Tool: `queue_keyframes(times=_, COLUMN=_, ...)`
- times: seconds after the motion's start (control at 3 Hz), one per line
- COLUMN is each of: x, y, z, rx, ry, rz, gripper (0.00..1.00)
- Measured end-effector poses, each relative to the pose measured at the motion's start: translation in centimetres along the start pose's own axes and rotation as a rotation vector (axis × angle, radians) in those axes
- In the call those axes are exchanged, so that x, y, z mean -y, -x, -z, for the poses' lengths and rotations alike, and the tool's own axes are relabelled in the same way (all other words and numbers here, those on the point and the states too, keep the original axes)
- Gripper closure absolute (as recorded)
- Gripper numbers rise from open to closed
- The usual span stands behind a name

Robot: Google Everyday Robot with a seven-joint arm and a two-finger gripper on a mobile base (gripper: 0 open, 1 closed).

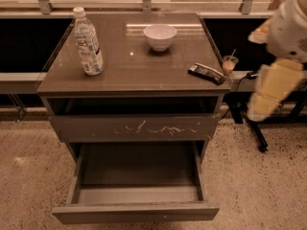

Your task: Place blue plastic bottle into middle drawer

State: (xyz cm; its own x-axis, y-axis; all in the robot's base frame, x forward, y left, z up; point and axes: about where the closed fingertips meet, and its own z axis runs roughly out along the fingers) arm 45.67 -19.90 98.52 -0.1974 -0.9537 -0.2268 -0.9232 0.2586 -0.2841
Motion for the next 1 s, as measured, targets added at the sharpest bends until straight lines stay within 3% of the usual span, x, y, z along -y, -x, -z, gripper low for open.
queue_keyframes(times=0.33, x=5.9, y=8.3, z=-2.5, rx=0.152, ry=-0.042, rz=0.072, gripper=0.0)
queue_keyframes(times=0.67, x=8.8, y=14.5, z=-4.5, rx=0.322, ry=-0.078, rz=0.107, gripper=0.0)
queue_keyframes(times=1.0, x=10.7, y=16.3, z=-4.8, rx=0.391, ry=-0.143, rz=0.094, gripper=0.0)
